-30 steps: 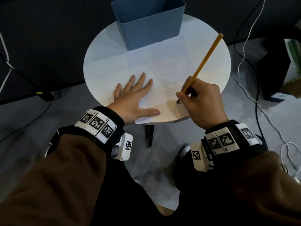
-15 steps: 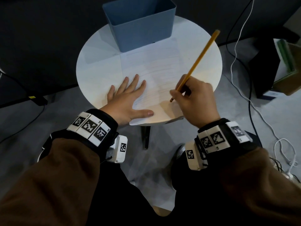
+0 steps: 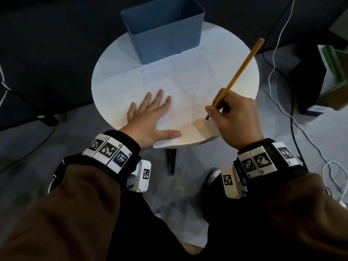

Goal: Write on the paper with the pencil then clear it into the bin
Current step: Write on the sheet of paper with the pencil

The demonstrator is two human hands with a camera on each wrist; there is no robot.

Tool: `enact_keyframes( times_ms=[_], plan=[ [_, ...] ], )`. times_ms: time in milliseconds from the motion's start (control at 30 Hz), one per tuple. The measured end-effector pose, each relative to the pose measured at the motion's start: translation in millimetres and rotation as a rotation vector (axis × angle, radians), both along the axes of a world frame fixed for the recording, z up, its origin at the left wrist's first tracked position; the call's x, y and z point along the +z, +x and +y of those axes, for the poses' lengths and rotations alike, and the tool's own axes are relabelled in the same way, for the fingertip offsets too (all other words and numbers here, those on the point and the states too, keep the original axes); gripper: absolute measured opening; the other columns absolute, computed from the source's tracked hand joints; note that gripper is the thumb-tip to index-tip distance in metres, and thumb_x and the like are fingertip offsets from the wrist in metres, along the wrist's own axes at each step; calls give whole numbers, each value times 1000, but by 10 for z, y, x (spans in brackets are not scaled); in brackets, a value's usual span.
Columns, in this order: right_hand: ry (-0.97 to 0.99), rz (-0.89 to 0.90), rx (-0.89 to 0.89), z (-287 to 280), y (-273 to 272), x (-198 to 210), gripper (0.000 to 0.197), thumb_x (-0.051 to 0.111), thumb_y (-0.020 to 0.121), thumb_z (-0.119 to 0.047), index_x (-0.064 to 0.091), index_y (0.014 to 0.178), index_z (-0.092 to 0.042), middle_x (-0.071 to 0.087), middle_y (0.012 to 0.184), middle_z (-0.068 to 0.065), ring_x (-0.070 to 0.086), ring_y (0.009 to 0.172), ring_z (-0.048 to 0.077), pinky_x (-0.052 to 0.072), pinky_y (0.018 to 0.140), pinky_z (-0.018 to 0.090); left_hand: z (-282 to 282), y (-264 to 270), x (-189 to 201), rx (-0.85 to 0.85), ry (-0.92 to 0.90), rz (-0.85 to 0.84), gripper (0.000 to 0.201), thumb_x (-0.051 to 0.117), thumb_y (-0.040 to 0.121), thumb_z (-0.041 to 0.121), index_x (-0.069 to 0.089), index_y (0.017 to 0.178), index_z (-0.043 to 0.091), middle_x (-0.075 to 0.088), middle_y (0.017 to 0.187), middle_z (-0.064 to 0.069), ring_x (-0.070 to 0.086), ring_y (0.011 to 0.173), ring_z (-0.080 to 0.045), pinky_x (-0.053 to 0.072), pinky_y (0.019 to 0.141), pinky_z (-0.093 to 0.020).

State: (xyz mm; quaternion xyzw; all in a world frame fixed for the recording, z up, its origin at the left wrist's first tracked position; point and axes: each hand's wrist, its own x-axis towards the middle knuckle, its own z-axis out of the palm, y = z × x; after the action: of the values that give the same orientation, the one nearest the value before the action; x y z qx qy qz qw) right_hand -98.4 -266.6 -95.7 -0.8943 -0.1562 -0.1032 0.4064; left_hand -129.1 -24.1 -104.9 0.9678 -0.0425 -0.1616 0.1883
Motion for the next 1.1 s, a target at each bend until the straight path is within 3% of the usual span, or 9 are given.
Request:
enact_keyframes(
  times_ms=[267,533,700,1000,1100],
  plan=[
    [-21,34,123,211,-74,-18,19,73,90,-24,60,78,-21,61,64,-17,54,58,7,44,59,24,9,16,1,-9,10,9,112,42,65,88,-5,157,44,-22,161,21,-24,148,-7,-14,120,-46],
    [3,5,-12,4,2,24,18,74,89,-19,62,77,-18,57,63,-18,56,58,5,38,58,11,5,4,-2,-1,2,-9,105,52,75,82,-3,157,44,-22,162,21,-24,148,-6,-15,120,-44],
    [-55,28,96,224,-74,0,17,73,90,-25,61,78,-20,61,64,-16,53,58,5,45,61,26,15,10,-12,-11,-1,-2,108,48,71,86,-4,157,44,-22,162,20,-25,148,-7,-15,120,-46],
    [-53,7,13,102,-22,34,17,73,91,-23,62,78,-18,60,64,-16,54,56,4,41,59,20,22,5,-24,0,-20,-14,105,54,76,80,-3,157,44,-22,161,21,-25,148,-6,-14,120,-48],
    [-12,17,80,233,-57,7,17,73,90,-24,62,78,-20,62,65,-17,55,56,5,47,60,27,19,8,-31,-7,-10,-10,107,51,75,83,-4,157,44,-23,161,21,-25,148,-6,-15,120,-47]
  ],
)
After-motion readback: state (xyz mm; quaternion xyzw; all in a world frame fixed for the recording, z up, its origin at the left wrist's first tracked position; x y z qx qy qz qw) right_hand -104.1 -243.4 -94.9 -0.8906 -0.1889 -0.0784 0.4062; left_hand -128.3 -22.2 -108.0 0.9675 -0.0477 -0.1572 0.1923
